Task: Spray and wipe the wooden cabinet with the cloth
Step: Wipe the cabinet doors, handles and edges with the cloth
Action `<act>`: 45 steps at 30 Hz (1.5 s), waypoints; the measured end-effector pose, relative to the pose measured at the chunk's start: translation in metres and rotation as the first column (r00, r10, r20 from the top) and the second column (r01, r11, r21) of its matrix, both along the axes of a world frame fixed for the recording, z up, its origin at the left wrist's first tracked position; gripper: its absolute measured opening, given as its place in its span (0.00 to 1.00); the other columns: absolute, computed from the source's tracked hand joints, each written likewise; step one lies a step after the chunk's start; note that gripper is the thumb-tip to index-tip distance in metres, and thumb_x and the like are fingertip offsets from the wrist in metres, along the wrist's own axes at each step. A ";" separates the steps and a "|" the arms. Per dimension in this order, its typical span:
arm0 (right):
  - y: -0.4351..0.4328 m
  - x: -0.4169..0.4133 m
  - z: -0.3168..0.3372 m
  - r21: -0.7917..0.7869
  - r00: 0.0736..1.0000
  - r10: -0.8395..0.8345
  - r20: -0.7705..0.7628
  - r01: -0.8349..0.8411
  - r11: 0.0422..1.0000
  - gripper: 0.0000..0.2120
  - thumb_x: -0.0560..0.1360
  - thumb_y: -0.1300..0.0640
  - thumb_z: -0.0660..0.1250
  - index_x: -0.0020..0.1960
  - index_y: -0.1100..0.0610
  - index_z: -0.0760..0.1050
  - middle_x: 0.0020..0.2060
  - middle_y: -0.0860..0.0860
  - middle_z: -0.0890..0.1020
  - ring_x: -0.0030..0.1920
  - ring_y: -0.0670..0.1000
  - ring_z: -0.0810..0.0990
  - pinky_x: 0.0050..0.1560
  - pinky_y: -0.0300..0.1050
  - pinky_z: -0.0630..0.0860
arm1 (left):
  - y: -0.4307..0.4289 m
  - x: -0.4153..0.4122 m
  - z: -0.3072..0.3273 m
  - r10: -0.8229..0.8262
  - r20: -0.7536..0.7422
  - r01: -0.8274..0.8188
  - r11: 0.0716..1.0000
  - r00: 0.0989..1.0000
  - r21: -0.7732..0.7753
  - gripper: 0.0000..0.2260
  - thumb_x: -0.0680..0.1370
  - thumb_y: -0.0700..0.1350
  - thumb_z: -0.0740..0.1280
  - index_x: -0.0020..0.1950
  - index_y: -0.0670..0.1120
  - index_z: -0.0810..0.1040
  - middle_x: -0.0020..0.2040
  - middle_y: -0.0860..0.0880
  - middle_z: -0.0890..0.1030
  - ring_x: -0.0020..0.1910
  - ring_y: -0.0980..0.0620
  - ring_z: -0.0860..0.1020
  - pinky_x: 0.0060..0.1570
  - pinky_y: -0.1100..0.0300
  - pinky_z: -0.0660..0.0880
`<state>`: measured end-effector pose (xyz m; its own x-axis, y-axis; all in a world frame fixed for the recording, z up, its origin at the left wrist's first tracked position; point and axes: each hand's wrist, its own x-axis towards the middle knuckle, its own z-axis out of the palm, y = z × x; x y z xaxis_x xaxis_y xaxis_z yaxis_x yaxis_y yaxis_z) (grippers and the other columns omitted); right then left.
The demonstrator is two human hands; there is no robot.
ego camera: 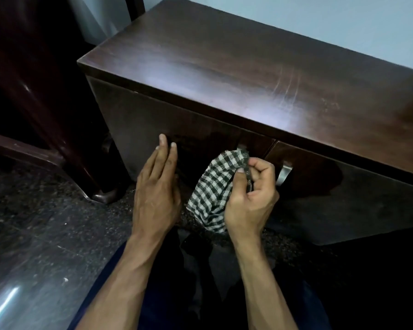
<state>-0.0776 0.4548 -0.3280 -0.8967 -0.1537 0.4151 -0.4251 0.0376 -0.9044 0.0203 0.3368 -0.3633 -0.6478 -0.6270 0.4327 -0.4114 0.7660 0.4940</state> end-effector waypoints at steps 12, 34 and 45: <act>0.019 0.003 -0.012 0.184 0.776 -0.123 -0.618 0.295 0.937 0.08 0.81 0.67 0.67 0.53 0.64 0.85 0.54 0.59 0.85 0.54 0.54 0.86 0.56 0.48 0.83 | 0.000 0.001 0.001 -0.002 0.017 0.002 1.000 1.000 0.007 0.30 0.78 0.37 0.63 0.79 0.43 0.60 0.81 0.45 0.54 0.78 0.44 0.61 0.73 0.47 0.65; 0.026 -0.008 -0.054 0.487 0.775 0.113 -0.622 0.269 0.831 0.11 0.80 0.67 0.65 0.54 0.61 0.85 0.56 0.50 0.86 0.47 0.54 0.85 0.45 0.51 0.84 | 0.000 0.002 0.001 -0.002 0.017 0.002 1.000 1.000 0.008 0.29 0.78 0.36 0.64 0.79 0.43 0.60 0.81 0.46 0.54 0.78 0.44 0.60 0.73 0.47 0.64; 0.053 -0.019 -0.014 0.281 0.691 -0.178 -0.701 0.497 0.821 0.08 0.79 0.67 0.68 0.51 0.61 0.86 0.43 0.58 0.82 0.45 0.55 0.85 0.48 0.45 0.82 | 0.002 0.002 0.001 -0.008 0.015 0.008 1.000 1.000 0.011 0.30 0.78 0.38 0.65 0.79 0.42 0.60 0.81 0.44 0.54 0.78 0.43 0.60 0.73 0.46 0.64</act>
<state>-0.0970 0.5080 -0.3424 -0.4782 -0.1918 0.8571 -0.7499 0.5972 -0.2848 0.0226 0.3389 -0.3624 -0.6589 -0.6267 0.4161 -0.4128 0.7636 0.4965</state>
